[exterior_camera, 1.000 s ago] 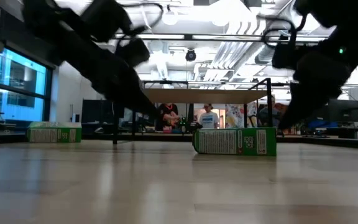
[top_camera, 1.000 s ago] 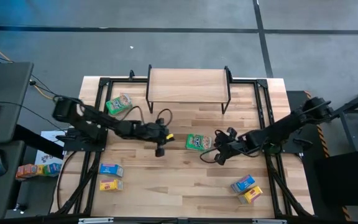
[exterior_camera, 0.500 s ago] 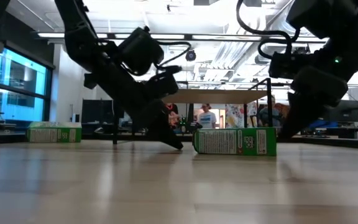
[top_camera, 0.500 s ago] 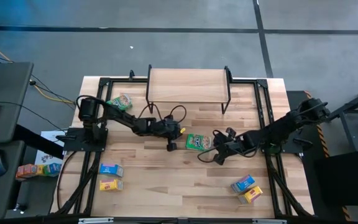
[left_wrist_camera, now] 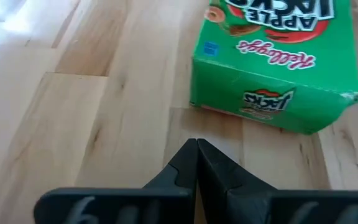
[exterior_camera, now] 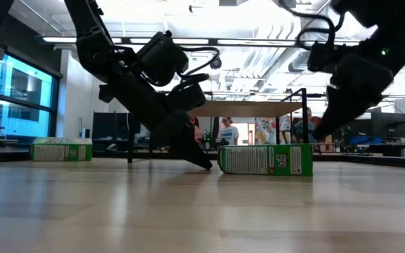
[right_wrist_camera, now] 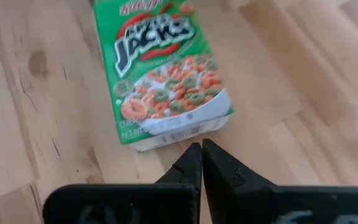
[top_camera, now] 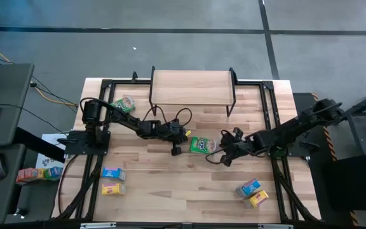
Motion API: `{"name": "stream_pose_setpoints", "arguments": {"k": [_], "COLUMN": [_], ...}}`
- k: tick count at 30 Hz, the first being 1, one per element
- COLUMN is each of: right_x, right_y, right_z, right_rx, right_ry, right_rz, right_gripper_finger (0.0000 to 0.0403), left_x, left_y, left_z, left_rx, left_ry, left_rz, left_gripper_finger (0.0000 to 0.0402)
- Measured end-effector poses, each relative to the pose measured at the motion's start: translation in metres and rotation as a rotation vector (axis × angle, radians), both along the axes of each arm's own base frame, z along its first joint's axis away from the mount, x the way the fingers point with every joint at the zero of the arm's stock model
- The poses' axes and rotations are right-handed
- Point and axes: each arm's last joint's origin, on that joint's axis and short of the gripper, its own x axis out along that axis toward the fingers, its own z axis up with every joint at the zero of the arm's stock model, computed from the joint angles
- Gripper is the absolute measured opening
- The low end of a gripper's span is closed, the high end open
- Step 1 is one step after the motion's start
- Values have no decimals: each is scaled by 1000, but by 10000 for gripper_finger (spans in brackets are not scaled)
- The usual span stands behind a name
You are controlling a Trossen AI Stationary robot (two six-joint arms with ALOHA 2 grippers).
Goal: Stack cereal on shelf
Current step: Move the right green cereal box on the shelf
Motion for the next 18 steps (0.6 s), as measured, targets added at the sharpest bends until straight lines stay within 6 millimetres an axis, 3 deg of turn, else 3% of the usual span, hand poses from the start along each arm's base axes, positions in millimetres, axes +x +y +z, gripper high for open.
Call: {"name": "stream_pose_setpoints", "arguments": {"k": [6,18], "right_x": [10,21], "right_y": [3,6], "right_z": [9,-19], "right_rx": [-37,-64], "right_ry": [-113,-45], "right_rz": [67,49], "right_gripper_finger": [0,0], "left_x": [3,3], "left_y": [-6,-7], "left_z": [3,4], "left_rx": [-50,-58], "left_ry": [-47,-65], "left_rz": [-110,-148], "left_gripper_finger": [0,0]}}
